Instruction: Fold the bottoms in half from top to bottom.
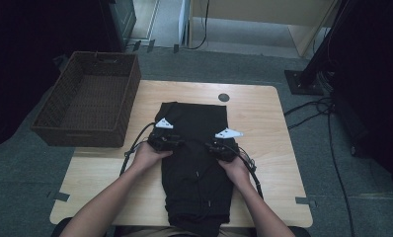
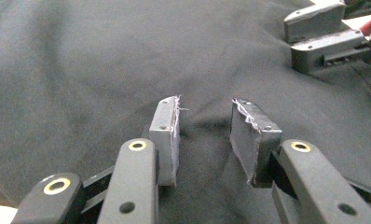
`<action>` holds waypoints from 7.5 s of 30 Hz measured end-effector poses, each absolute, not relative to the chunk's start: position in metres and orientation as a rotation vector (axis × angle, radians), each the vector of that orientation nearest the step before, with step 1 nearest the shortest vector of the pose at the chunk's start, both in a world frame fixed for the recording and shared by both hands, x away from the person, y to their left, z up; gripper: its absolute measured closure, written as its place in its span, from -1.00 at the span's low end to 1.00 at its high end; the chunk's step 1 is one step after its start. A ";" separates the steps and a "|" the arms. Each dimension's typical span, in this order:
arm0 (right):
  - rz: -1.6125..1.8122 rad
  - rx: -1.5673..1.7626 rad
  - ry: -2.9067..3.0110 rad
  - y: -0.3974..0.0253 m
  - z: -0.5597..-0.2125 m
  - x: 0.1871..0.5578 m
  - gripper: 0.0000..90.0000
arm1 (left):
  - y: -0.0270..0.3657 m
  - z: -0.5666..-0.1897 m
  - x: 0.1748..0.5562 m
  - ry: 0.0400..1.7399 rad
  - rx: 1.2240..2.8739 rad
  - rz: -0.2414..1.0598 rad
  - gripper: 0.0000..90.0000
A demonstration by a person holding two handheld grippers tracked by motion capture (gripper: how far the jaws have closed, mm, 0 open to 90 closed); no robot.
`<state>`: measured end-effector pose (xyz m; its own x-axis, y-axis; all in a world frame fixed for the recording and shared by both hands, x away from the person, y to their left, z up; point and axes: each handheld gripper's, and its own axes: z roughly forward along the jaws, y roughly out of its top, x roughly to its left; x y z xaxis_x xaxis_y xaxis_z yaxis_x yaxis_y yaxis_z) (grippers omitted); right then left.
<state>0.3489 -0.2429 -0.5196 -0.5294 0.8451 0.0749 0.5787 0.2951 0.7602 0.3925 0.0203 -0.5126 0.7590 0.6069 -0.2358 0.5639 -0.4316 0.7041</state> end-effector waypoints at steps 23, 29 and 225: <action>1.159 1.326 2.259 -0.257 -0.511 0.322 0.39 | 0.027 -0.501 0.377 0.841 2.126 0.053 0.27; 1.150 1.330 2.233 -0.269 -0.508 0.354 0.29 | 0.038 -0.499 0.408 0.877 2.117 0.101 0.22; 1.184 1.431 2.253 -0.263 -0.512 0.423 0.81 | 0.035 -0.501 0.459 0.931 2.141 0.174 0.87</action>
